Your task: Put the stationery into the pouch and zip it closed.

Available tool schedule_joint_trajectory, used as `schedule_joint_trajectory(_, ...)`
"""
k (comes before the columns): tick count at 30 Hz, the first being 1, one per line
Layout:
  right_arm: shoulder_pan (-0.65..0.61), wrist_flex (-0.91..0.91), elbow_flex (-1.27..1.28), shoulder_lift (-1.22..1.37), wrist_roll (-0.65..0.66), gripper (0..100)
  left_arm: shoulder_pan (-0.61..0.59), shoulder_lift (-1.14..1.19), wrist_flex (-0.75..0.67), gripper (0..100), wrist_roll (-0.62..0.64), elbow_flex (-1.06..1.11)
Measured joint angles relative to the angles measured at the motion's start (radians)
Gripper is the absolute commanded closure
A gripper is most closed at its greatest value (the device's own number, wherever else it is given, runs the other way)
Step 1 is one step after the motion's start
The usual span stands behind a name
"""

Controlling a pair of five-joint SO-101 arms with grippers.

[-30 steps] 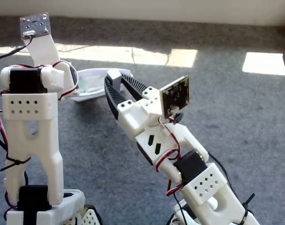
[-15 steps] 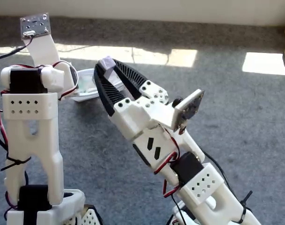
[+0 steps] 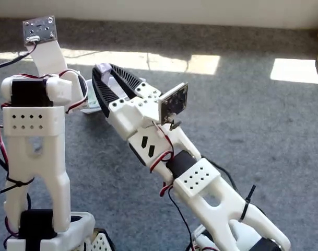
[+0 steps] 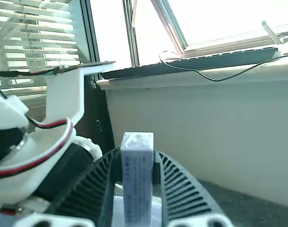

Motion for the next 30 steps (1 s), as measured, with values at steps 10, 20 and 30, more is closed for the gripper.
schedule_joint_trajectory(10,-0.048,0.0,0.092,0.0,-0.002,82.0,0.0,0.0,-0.003,99,0.0,0.002)
schedule_joint_trajectory(20,-0.048,0.021,0.092,-0.015,-0.002,86.7,0.0,0.0,-0.003,99,0.0,0.0)
schedule_joint_trajectory(30,-0.003,0.45,0.092,-0.334,-0.002,94.0,0.0,0.0,-0.003,99,0.0,0.0)
